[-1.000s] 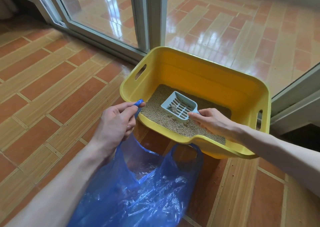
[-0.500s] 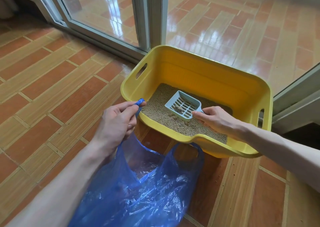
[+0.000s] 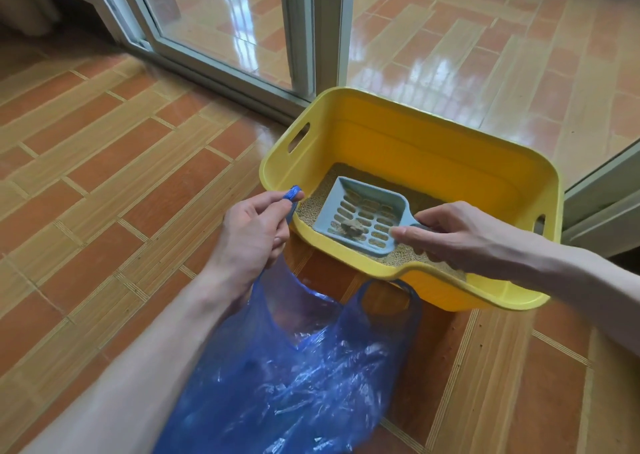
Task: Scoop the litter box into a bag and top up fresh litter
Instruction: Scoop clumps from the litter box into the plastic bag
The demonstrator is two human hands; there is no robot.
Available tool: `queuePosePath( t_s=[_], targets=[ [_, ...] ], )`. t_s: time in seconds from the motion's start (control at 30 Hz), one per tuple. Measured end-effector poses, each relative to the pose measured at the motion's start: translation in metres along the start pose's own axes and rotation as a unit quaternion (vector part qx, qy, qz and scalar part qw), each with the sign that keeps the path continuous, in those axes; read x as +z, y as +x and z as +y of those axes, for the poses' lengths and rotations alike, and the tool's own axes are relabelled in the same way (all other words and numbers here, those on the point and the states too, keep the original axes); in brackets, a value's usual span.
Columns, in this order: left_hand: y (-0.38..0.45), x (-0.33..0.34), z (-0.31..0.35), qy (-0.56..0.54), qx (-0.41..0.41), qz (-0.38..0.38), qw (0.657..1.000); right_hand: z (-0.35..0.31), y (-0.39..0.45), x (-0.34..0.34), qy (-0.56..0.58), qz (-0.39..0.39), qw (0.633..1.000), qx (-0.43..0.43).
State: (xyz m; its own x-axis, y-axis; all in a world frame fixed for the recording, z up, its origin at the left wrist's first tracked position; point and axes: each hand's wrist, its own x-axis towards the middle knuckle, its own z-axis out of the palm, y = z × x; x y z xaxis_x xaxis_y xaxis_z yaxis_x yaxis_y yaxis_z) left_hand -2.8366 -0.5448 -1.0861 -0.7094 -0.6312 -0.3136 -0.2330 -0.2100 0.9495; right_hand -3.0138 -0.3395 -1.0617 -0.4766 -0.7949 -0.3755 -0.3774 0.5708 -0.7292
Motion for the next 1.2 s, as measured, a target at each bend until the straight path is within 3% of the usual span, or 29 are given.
queuePosePath(
  t_s=[0.23,0.53,0.73,0.93,1.2],
  targets=[
    [-0.006,-0.002,0.003,0.012,-0.002,-0.014,1.000,-0.020,-0.015,0.026,-0.050,-0.063,0.996,0.029],
    [-0.011,-0.003,0.007,0.003,0.005,-0.015,1.000,-0.030,-0.011,0.061,-0.154,-0.056,0.986,0.017],
    [-0.013,-0.001,0.007,0.018,0.008,-0.023,1.000,-0.019,0.000,0.107,-0.162,-0.101,0.982,0.015],
    [-0.015,0.002,0.005,0.025,0.011,-0.030,0.999,-0.001,0.020,0.148,-0.183,-0.086,0.979,0.027],
    [-0.016,-0.002,0.000,0.045,0.011,-0.031,0.998,0.013,0.031,0.176,-0.274,-0.026,0.960,-0.054]
  ],
)
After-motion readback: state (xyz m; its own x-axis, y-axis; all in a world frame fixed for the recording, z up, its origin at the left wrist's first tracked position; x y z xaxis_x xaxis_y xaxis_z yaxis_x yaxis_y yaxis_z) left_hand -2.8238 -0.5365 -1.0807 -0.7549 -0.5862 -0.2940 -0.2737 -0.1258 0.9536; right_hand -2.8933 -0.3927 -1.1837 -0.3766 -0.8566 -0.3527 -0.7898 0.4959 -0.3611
